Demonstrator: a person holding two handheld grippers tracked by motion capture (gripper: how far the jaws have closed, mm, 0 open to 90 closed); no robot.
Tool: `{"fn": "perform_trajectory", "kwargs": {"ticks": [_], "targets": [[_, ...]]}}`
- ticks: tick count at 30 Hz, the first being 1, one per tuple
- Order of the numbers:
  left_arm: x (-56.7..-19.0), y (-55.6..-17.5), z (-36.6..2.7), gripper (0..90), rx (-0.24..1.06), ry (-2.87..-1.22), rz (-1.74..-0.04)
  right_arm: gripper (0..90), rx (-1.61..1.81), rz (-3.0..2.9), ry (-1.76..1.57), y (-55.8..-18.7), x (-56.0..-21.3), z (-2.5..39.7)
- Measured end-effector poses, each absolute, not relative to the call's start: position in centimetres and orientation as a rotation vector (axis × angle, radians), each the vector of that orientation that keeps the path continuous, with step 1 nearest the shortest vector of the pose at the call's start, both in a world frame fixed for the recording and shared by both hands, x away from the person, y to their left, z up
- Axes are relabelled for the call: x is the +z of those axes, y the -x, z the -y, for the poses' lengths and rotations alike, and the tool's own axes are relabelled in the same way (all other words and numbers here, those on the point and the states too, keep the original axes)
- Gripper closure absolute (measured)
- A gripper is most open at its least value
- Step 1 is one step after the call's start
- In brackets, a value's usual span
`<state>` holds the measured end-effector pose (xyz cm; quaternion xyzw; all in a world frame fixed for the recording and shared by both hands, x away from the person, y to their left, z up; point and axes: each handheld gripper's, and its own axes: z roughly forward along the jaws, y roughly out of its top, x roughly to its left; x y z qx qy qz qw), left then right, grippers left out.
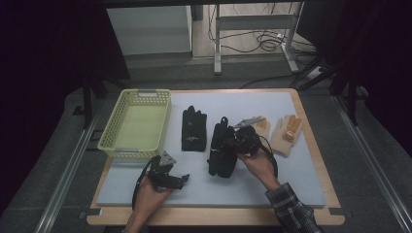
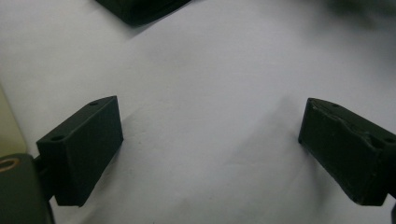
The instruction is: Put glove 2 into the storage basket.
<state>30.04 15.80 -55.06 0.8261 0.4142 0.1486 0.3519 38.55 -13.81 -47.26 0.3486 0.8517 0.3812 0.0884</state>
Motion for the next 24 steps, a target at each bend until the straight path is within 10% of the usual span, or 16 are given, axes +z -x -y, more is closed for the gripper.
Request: {"fn": "perform_trajectory", "kwargs": {"ticks": [8,13,24], "targets": [[-55.1,-30.0,-15.8,6.5,0.383,-2.137,-1.072,74.1,1.079,-2.611,-0.989,-36.3,-49.9,14.2],[-55.1,-30.0,-15.8,6.5,0.384,-2.138,-1.072,51.6,1.173,-2.540,-0.976,-37.2,-48.7,14.6],[-55.1,-30.0,-15.8,6.5,0.384,-2.139,-1.072,58.6,1.191,-2.568,-0.942,-41.9,-48.7,10.8]]}}
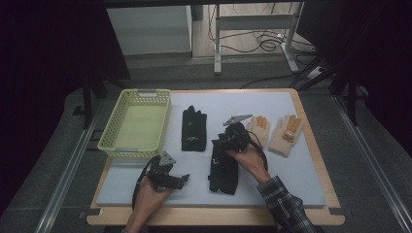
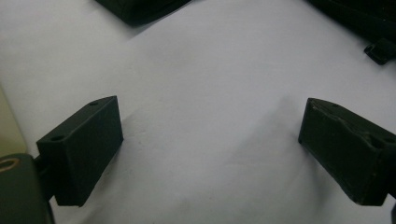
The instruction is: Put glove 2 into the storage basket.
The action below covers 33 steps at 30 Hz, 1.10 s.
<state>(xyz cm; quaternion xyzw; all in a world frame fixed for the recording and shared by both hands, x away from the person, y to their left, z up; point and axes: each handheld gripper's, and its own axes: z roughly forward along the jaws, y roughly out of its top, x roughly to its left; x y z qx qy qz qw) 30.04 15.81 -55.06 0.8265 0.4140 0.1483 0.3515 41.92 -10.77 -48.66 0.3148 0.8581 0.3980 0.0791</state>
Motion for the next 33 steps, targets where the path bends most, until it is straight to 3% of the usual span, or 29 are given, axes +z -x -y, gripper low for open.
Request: {"fn": "perform_trajectory", "kwargs": {"ticks": [5,10,18,22,25,29,33], "targets": [[-55.1,-30.0,-15.8,6.5,0.384,-2.137,-1.072,66.0,1.156,-2.585,-0.917,-44.0,-49.3,8.4],[-55.1,-30.0,-15.8,6.5,0.381,-2.138,-1.071,65.8,1.129,-2.594,-0.888,-45.3,-49.8,6.7],[-55.1,-30.0,-15.8,6.5,0.381,-2.137,-1.072,45.4,1.141,-2.579,-0.867,-47.5,-50.4,3.9],[-55.1,-30.0,-15.8,6.5,0.381,-2.137,-1.072,30.0,1.113,-2.606,-0.847,-48.2,-51.2,2.2],[-55.1,-30.0,-15.8,6.5,0.381,-2.138,-1.072,24.8,1.059,-2.594,-0.849,-48.7,-52.0,1.3],[-55.1,-30.0,-15.8,6.5,0.381,-2.137,-1.072,26.6,0.941,-2.580,-0.827,-49.2,-53.2,0.4],[-55.1,-30.0,-15.8,6.5,0.381,-2.137,-1.072,43.2,0.935,-2.576,-0.863,-49.4,-52.9,0.3]]}}
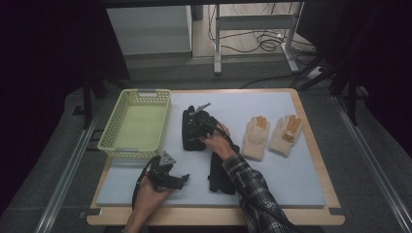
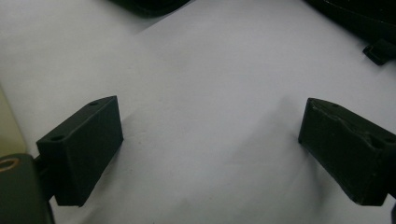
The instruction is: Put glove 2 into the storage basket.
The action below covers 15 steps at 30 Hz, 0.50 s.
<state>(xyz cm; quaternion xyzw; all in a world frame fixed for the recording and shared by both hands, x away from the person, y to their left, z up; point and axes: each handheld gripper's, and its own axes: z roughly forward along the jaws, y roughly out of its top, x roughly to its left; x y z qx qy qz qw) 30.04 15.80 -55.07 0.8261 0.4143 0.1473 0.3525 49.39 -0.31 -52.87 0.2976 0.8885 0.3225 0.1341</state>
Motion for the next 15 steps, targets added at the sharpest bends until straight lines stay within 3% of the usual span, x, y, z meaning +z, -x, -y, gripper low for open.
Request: {"fn": "perform_trajectory", "kwargs": {"ticks": [4,15], "targets": [[-55.1,-30.0,-15.8,6.5,0.381,-2.137,-1.072,71.3,0.938,-2.586,-0.868,-48.8,-52.6,-0.1],[-55.1,-30.0,-15.8,6.5,0.381,-2.138,-1.072,75.4,1.025,-2.576,-0.944,-47.8,-51.0,0.9]]}}
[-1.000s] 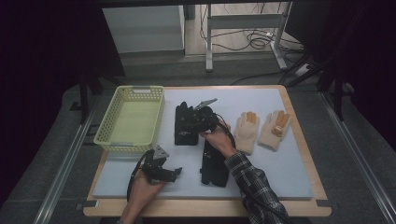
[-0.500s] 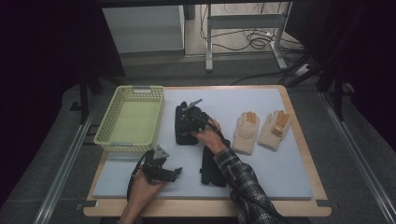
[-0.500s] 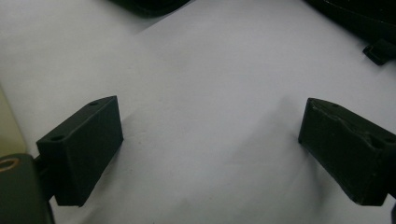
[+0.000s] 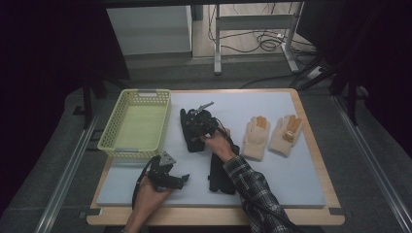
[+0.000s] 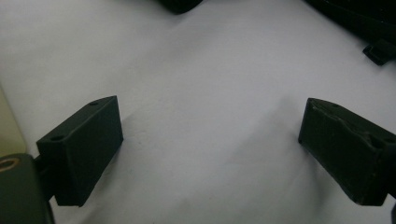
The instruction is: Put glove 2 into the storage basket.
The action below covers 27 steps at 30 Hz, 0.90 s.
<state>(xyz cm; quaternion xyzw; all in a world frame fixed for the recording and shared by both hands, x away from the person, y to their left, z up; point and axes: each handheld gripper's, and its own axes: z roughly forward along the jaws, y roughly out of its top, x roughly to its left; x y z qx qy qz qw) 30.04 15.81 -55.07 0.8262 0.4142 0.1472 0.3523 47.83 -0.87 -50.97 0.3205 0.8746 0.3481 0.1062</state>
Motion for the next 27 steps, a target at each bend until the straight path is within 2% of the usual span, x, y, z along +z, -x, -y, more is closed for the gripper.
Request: {"fn": "perform_trajectory", "kwargs": {"ticks": [17,27], "targets": [[-55.1,-30.0,-15.8,6.5,0.382,-2.136,-1.072,75.0,1.178,-2.549,-0.906,-42.2,-45.8,5.2],[-55.1,-30.0,-15.8,6.5,0.385,-2.135,-1.073,74.6,1.200,-2.522,-0.905,-36.3,-43.7,10.2]]}}
